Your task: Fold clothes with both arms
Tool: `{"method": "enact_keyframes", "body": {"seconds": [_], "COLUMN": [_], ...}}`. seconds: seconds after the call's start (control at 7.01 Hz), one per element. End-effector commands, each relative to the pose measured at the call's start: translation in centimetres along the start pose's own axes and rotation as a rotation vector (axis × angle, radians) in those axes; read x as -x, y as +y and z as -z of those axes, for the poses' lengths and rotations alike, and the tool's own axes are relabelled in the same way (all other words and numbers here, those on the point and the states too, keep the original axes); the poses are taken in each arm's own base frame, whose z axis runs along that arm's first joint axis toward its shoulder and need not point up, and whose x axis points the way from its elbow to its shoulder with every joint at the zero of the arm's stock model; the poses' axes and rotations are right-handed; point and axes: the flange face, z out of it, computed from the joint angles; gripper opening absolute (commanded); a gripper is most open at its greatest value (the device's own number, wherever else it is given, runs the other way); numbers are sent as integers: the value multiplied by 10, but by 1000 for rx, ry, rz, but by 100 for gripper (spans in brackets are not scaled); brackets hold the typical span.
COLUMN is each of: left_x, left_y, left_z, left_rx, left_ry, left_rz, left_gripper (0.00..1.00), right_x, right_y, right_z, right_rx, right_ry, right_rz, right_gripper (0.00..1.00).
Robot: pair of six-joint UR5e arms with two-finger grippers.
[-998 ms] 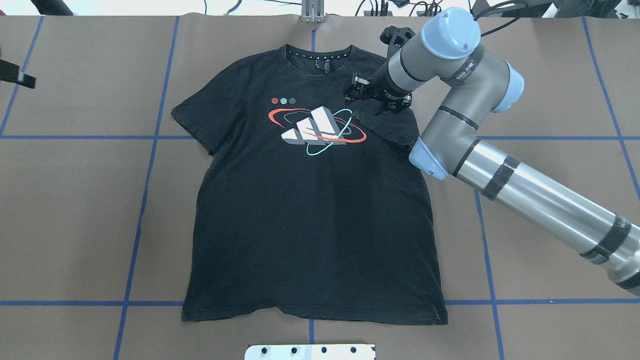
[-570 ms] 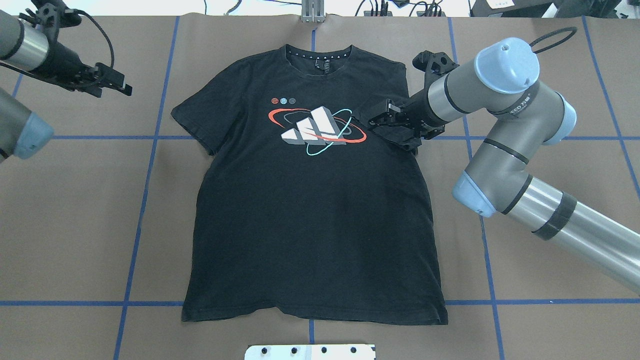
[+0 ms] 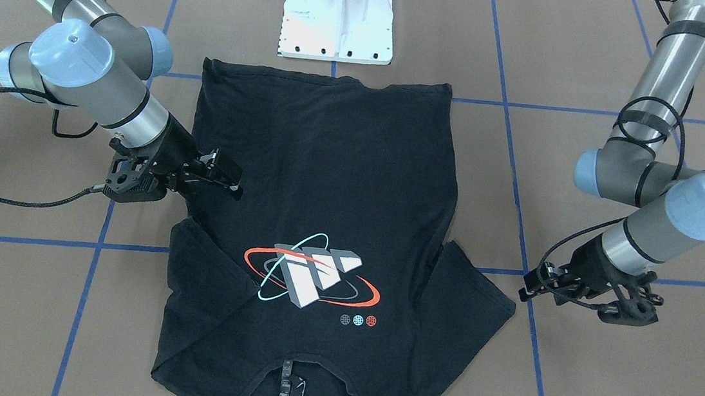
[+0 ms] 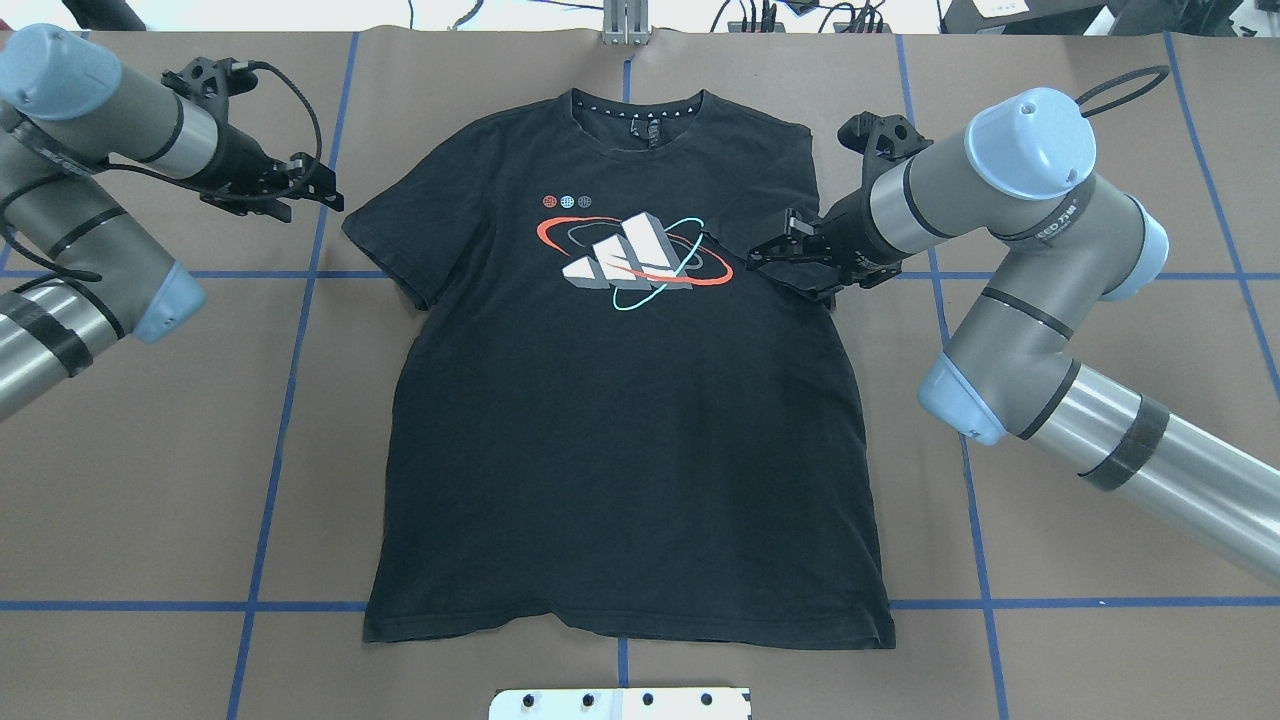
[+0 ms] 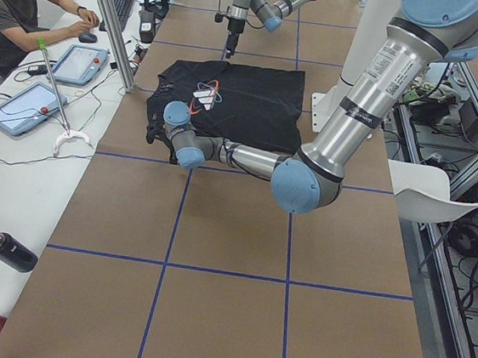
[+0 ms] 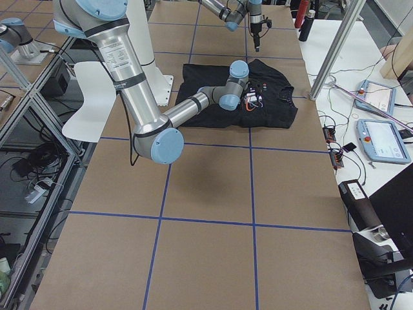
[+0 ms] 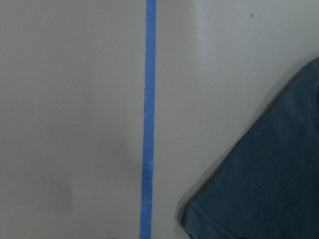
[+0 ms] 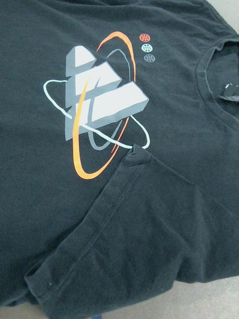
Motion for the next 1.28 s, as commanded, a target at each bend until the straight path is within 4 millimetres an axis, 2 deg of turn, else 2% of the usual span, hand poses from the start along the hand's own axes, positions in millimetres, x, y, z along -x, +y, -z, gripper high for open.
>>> {"method": "enact_keyframes", "body": {"seconds": [0.0, 0.43, 0.57, 0.86, 1.14], "left_x": [-19, -20, -15, -13, -13], "left_y": [7, 7, 8, 9, 9], "left_z": [-21, -31, -38, -39, -39], "left_rx": [-28, -39, -39, -37, -36], "left_ry": [-22, -41, -56, -59, -59], "left_rz": [26, 25, 29, 33, 35], "left_gripper": [64, 62, 59, 48, 0], "right_x": [-2, -3, -4, -2, -1], "right_y": [-1, -1, -1, 1, 2], "right_z": [-2, -3, -4, -5, -7], "right_rx": [-1, -2, -3, -2, 1], "right_ry": [3, 5, 7, 5, 6], "right_rz": [-3, -2, -2, -1, 0], "right_gripper": [100, 100, 100, 100, 100]}}
